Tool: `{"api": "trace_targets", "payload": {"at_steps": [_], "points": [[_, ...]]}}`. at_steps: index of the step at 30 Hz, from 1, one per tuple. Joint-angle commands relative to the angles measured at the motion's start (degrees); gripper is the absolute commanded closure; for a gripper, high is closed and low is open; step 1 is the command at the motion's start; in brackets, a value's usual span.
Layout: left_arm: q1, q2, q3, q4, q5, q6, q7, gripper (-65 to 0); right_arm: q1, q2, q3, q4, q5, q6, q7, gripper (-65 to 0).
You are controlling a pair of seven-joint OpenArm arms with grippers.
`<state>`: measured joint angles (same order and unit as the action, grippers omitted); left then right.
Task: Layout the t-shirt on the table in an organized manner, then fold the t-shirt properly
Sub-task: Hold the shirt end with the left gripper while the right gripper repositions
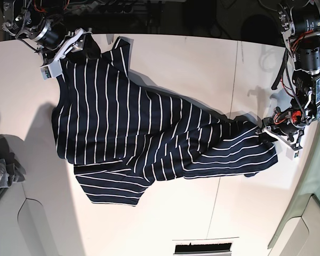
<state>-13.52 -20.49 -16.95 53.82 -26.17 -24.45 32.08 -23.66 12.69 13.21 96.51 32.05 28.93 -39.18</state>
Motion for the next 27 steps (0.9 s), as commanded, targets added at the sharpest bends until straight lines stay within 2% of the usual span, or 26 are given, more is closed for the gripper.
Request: {"api": "trace_targets", "payload": {"at_steps": [1, 27], "points": [[-1.2, -0.9, -0.2, 0.6, -0.5, -0.3, -1.0, -26.8, 0.2, 0.5, 0.2, 0.7, 0.9, 0.2, 1.3, -35.3], [-1.2, -0.9, -0.2, 0.6, -0.5, -0.3, -1.0, -26.8, 0.2, 0.5, 0.2, 0.7, 0.9, 0.2, 1.9, -35.3]]}}
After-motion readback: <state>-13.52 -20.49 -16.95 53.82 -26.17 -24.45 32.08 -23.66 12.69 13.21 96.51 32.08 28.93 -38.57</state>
